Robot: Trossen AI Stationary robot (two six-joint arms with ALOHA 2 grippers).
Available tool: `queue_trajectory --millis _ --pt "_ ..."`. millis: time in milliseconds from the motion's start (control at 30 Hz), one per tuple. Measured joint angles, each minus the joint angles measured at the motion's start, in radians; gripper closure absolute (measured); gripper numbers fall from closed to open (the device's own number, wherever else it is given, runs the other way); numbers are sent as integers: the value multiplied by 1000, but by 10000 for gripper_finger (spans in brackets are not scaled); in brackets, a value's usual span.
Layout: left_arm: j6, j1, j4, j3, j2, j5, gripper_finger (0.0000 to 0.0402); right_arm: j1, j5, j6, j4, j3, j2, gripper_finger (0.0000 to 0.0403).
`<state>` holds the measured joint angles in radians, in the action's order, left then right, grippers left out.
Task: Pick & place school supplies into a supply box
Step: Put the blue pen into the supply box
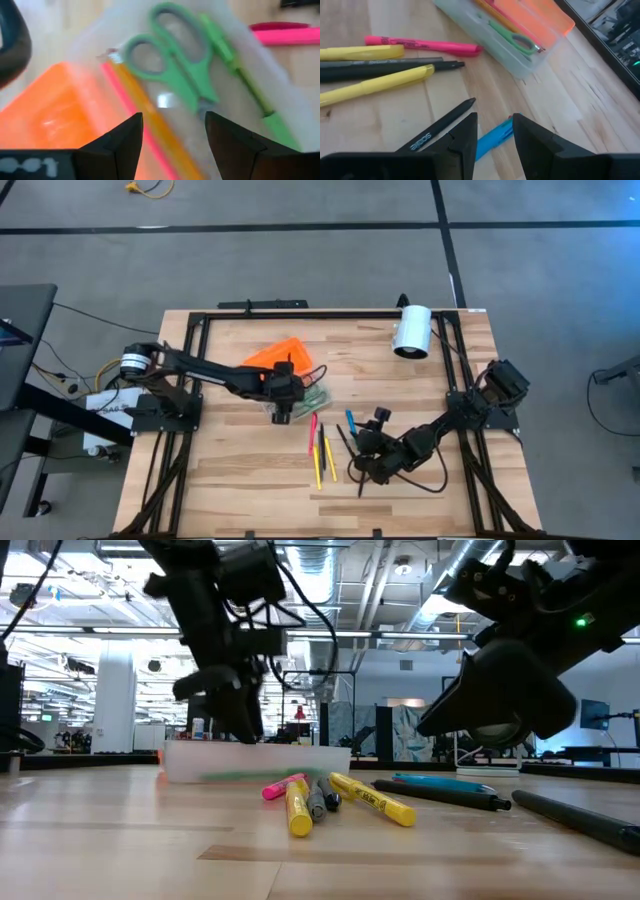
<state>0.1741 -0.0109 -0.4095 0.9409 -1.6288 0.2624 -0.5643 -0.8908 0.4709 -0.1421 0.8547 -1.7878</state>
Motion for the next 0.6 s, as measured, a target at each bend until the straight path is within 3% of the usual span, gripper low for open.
queue_trajectory --millis 167,300,467,600 --pt "-17 4 -111 -8 143 60 198 38 40 2 2 0 0 285" --pt "-54 37 -111 -86 340 59 198 57 52 0 3 -1 0 285" --pt "-143 124 -28 -293 656 94 198 58 58 1 4 -6 0 285" --pt "-220 232 102 -490 907 145 198 87 148 33 -3 -6 0 285"
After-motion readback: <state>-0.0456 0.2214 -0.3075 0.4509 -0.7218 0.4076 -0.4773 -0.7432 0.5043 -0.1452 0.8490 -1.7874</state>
